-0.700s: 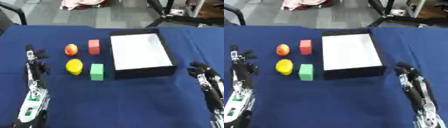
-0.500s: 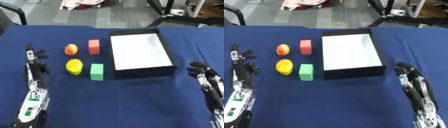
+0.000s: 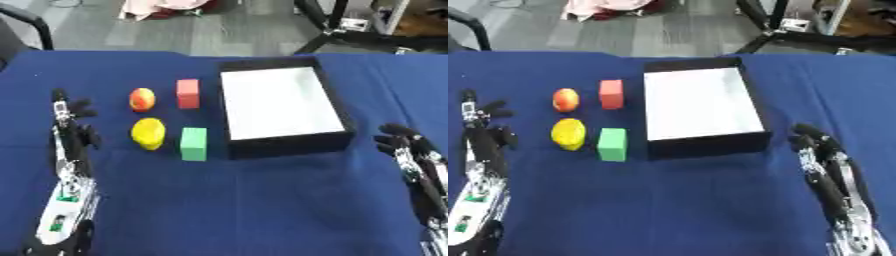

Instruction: Pick up objects on the table and place them in the box.

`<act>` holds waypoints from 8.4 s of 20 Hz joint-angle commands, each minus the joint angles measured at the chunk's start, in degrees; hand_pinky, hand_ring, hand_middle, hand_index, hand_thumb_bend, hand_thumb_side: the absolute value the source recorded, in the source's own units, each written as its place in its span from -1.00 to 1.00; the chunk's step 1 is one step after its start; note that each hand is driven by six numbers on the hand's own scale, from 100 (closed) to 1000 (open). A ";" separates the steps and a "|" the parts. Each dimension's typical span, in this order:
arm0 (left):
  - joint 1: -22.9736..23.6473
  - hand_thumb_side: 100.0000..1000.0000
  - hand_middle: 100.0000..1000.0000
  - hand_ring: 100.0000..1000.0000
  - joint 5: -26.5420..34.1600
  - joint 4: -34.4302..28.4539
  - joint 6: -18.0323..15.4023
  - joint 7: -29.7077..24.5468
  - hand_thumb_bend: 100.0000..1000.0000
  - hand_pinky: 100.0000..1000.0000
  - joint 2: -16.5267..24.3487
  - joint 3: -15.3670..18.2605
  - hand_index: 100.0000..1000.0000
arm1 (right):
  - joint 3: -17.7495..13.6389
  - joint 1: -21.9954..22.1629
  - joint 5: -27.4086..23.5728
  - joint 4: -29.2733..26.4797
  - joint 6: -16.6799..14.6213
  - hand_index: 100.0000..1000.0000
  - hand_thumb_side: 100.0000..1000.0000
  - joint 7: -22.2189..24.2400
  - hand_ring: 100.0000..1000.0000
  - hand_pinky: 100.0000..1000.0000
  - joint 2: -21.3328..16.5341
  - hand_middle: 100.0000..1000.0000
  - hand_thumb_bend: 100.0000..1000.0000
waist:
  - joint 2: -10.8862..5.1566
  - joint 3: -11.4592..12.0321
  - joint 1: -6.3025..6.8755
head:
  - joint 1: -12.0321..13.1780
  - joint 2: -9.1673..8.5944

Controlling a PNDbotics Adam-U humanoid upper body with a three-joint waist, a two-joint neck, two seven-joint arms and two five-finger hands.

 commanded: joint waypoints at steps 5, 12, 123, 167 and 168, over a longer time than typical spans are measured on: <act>-2.73 0.89 0.00 -0.82 -7.51 -2.39 2.06 -4.22 -0.60 -0.88 9.64 -0.57 0.42 | -0.05 -0.55 0.64 -1.25 0.07 0.58 0.20 -0.09 0.52 0.60 -1.03 0.50 -1.00 | -1.55 -0.55 -0.51 | 0.10 -0.11; -7.27 0.64 0.22 -0.68 -28.28 -4.73 4.71 -24.45 -0.38 -0.67 27.07 -5.53 0.62 | 0.11 -0.50 0.84 -1.06 0.09 0.58 0.21 -0.03 0.52 0.60 -1.51 0.50 -1.00 | -1.84 -1.20 0.17 | -0.13 -0.11; -50.42 -0.37 -0.05 -0.74 -79.57 36.41 -10.99 -45.74 -0.13 -0.88 1.77 -26.12 0.38 | 2.05 -1.31 0.14 -0.65 0.44 0.57 0.22 1.15 0.51 0.59 -0.67 0.50 -1.00 | -2.50 -6.11 -0.55 | -0.04 -0.11; -41.97 -0.48 0.02 -0.51 -80.17 53.46 0.88 -47.38 -0.34 -0.68 19.60 -12.76 0.40 | 1.04 -0.52 0.59 -0.19 0.70 0.57 0.24 -0.35 0.51 0.58 -1.42 0.49 -1.00 | -2.69 -3.62 0.03 | -2.87 -0.11; -41.86 -0.52 -0.03 -0.54 -80.18 53.50 0.91 -47.04 -0.41 -0.72 19.56 -12.72 0.35 | 1.05 -0.53 0.60 -0.19 0.70 0.57 0.24 -0.35 0.51 0.58 -1.42 0.49 -1.00 | -2.69 -3.63 0.02 | -2.90 -0.11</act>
